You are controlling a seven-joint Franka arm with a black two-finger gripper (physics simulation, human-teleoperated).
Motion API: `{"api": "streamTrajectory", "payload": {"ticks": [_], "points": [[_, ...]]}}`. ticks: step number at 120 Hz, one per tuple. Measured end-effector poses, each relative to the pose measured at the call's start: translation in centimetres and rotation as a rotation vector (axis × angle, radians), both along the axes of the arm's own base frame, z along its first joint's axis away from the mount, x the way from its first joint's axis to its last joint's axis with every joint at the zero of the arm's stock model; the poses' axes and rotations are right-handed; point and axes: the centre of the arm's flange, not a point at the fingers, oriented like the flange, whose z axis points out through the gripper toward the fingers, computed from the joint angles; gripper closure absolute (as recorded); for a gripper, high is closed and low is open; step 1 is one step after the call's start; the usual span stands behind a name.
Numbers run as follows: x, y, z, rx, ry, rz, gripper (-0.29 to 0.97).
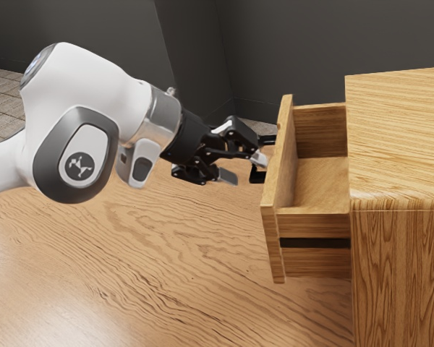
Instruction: Pull the drawer handle with one arm to open the drawer
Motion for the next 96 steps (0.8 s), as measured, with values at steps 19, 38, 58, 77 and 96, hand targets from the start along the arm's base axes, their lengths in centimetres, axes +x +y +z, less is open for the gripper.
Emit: {"api": "streamTrajectory", "payload": {"ticks": [19,38,58,77,96], "points": [[-0.4,0.2,0.0,0.092,0.004,-0.018,0.26],[-1.3,1.0,0.4,0.128,0.028,-0.02,0.29],[-1.9,3.1,0.6,0.119,0.055,0.001,0.28],[-2.6,4.3,1.8,0.107,0.045,0.008,0.27],[-4.2,5.3,5.8,0.074,-0.013,0.012,0.27]]}}
